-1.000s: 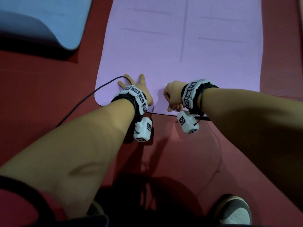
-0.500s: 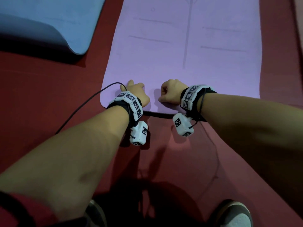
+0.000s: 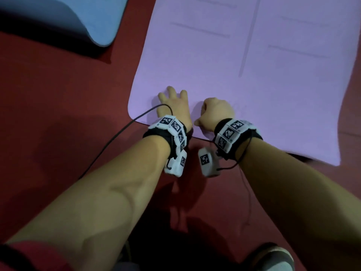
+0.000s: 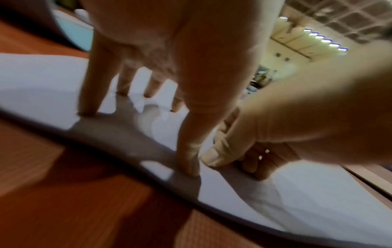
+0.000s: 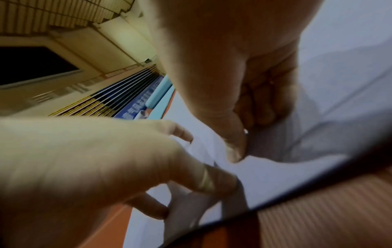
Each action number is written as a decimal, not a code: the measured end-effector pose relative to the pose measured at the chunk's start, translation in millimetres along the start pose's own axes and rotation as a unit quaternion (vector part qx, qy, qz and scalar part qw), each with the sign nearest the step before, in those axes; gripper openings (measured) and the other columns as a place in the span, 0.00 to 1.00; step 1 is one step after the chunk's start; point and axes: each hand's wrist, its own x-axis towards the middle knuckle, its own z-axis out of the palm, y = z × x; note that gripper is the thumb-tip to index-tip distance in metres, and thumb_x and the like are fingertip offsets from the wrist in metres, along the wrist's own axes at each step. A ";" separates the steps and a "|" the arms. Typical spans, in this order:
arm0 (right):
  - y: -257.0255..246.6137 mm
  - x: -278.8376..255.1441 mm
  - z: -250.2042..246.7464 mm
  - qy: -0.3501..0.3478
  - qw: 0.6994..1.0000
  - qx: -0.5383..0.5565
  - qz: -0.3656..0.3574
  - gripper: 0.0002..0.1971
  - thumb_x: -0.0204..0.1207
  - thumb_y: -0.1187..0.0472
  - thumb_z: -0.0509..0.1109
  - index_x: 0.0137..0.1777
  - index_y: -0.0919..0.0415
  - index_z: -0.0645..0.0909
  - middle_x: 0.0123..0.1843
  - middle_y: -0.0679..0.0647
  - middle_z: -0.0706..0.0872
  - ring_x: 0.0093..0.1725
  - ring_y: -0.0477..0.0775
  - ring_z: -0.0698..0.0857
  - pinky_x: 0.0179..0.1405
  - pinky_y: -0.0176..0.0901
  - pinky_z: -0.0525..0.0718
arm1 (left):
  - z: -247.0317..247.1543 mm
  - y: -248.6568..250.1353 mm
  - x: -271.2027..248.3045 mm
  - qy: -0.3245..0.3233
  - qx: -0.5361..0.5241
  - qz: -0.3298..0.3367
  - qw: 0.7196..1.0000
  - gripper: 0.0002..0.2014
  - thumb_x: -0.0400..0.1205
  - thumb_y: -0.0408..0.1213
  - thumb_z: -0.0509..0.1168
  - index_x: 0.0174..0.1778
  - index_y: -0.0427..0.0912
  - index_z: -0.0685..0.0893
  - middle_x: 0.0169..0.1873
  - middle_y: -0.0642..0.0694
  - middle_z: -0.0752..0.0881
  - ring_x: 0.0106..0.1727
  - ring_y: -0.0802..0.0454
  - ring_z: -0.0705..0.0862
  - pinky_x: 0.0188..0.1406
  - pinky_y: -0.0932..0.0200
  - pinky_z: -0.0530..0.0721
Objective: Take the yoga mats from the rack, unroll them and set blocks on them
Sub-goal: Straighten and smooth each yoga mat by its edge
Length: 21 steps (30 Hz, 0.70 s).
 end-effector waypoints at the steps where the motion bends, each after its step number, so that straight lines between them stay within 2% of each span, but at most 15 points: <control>1: 2.9 -9.7 8.6 0.023 0.999 0.045 0.008 0.13 0.68 0.56 0.79 0.48 0.56 0.80 0.45 0.55 0.84 0.45 0.59 0.81 0.41 0.46 0.79 | 1.0 -7.8 -4.3 0.009 -0.059 0.001 0.998 0.39 0.71 0.47 0.78 0.76 0.47 0.67 0.78 0.42 0.64 0.74 0.36 0.66 0.52 0.47 0.79; 2: 3.9 -19.7 16.5 0.038 0.996 0.085 0.010 0.10 0.70 0.58 0.74 0.50 0.57 0.81 0.49 0.56 0.84 0.49 0.61 0.81 0.46 0.48 0.80 | 1.0 -15.2 -9.6 0.016 -0.128 0.000 0.992 0.37 0.73 0.47 0.76 0.76 0.48 0.68 0.76 0.44 0.69 0.74 0.39 0.68 0.57 0.47 0.79; 4: 5.1 -38.2 27.2 0.035 0.990 0.135 0.010 0.12 0.71 0.59 0.71 0.54 0.57 0.82 0.56 0.59 0.82 0.58 0.63 0.79 0.58 0.51 0.78 | -7.5 -27.4 -21.6 0.008 -0.288 -0.026 0.957 0.33 0.78 0.44 0.73 0.79 0.46 0.69 0.75 0.44 0.74 0.74 0.41 0.73 0.68 0.49 0.76; 6: 2.2 -57.1 22.9 0.011 0.979 0.201 0.022 0.16 0.71 0.57 0.74 0.59 0.57 0.83 0.60 0.60 0.81 0.61 0.63 0.79 0.63 0.52 0.77 | -24.6 -36.5 -35.5 -0.023 -0.392 -0.079 0.916 0.31 0.82 0.43 0.69 0.80 0.45 0.67 0.76 0.43 0.76 0.73 0.44 0.77 0.69 0.55 0.75; 9: -8.1 -85.8 -3.8 -0.007 0.949 0.309 0.056 0.24 0.77 0.51 0.73 0.70 0.59 0.78 0.67 0.60 0.82 0.66 0.58 0.81 0.70 0.52 0.76 | -56.3 -45.5 -59.7 -0.055 -0.417 -0.104 0.901 0.28 0.84 0.46 0.66 0.80 0.45 0.68 0.75 0.43 0.78 0.72 0.45 0.79 0.70 0.55 0.75; 12: -27.3 -122.6 -46.5 -0.030 0.925 0.372 0.073 0.27 0.81 0.48 0.69 0.78 0.58 0.72 0.74 0.56 0.77 0.74 0.52 0.76 0.72 0.44 0.73 | -91.9 -54.8 -94.9 -0.050 -0.407 -0.105 0.906 0.27 0.84 0.50 0.65 0.78 0.48 0.71 0.73 0.45 0.79 0.70 0.45 0.80 0.71 0.51 0.77; 13: -35.2 -137.1 -63.2 -0.029 0.922 0.379 0.080 0.27 0.82 0.48 0.68 0.78 0.58 0.71 0.75 0.57 0.77 0.74 0.52 0.76 0.72 0.44 0.72 | -106.2 -57.3 -109.5 -0.045 -0.410 -0.105 0.905 0.26 0.84 0.50 0.65 0.78 0.48 0.71 0.72 0.46 0.80 0.69 0.46 0.81 0.70 0.50 0.78; 17: -71.5 -194.9 -121.4 -0.020 0.901 0.422 0.101 0.26 0.82 0.50 0.69 0.76 0.59 0.73 0.72 0.58 0.79 0.69 0.54 0.79 0.73 0.48 0.74 | -164.0 -63.1 -166.0 -0.031 -0.452 -0.114 0.884 0.23 0.85 0.48 0.64 0.75 0.45 0.74 0.66 0.49 0.82 0.62 0.49 0.82 0.57 0.59 0.75; 20: -104.3 -242.5 -158.9 -0.031 0.892 0.439 0.106 0.24 0.82 0.50 0.69 0.75 0.60 0.74 0.66 0.55 0.80 0.59 0.51 0.80 0.64 0.45 0.77 | -209.0 -73.7 -209.8 -0.024 -0.476 -0.120 0.871 0.21 0.86 0.47 0.63 0.74 0.43 0.75 0.59 0.50 0.83 0.56 0.50 0.82 0.52 0.61 0.73; 21: -117.0 -259.3 -172.4 -0.038 0.888 0.445 0.107 0.24 0.82 0.50 0.68 0.74 0.60 0.75 0.66 0.55 0.81 0.58 0.52 0.80 0.63 0.47 0.78 | -226.0 -80.3 -225.8 -0.016 -0.482 -0.125 0.867 0.21 0.86 0.47 0.63 0.73 0.43 0.76 0.57 0.51 0.82 0.54 0.51 0.82 0.51 0.61 0.72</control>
